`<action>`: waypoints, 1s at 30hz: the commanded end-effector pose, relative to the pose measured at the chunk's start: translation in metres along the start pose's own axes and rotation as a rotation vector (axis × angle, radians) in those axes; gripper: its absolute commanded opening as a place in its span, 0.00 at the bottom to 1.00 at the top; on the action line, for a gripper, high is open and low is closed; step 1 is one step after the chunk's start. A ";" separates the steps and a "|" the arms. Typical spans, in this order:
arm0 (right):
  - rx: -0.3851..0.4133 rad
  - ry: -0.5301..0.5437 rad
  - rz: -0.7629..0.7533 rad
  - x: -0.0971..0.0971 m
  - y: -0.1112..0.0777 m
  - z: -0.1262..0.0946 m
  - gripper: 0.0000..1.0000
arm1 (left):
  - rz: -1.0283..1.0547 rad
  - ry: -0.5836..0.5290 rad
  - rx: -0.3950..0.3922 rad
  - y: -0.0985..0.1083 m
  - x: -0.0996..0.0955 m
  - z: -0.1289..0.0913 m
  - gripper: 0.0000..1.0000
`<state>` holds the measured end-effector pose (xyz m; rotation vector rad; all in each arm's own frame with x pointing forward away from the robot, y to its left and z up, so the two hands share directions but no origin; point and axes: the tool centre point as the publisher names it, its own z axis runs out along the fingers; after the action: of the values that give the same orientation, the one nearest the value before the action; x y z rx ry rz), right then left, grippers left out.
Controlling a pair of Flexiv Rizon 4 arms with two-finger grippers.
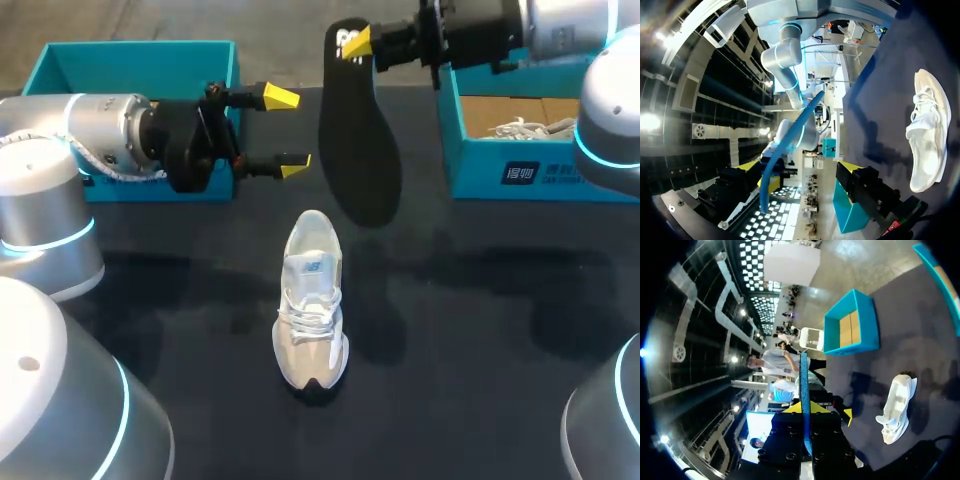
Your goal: Take the shoe out of the shoebox, open the shoe tongue, remove and reinsert the insole, then place the shoe into the shoebox
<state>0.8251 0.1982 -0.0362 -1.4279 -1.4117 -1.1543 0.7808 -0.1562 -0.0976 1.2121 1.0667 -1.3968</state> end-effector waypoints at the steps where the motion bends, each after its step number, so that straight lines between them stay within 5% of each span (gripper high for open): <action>1: 0.019 -0.025 0.014 -0.007 0.020 0.019 0.00 | 0.002 -0.002 -0.003 0.000 0.001 0.001 1.00; 30: -0.031 -0.043 0.101 -0.015 0.029 0.015 0.00 | 0.002 -0.002 -0.003 0.000 0.001 0.001 1.00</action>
<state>0.8556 0.2066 -0.0528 -1.5346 -1.3409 -1.0912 0.7810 -0.1565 -0.0977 1.2122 1.0667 -1.3968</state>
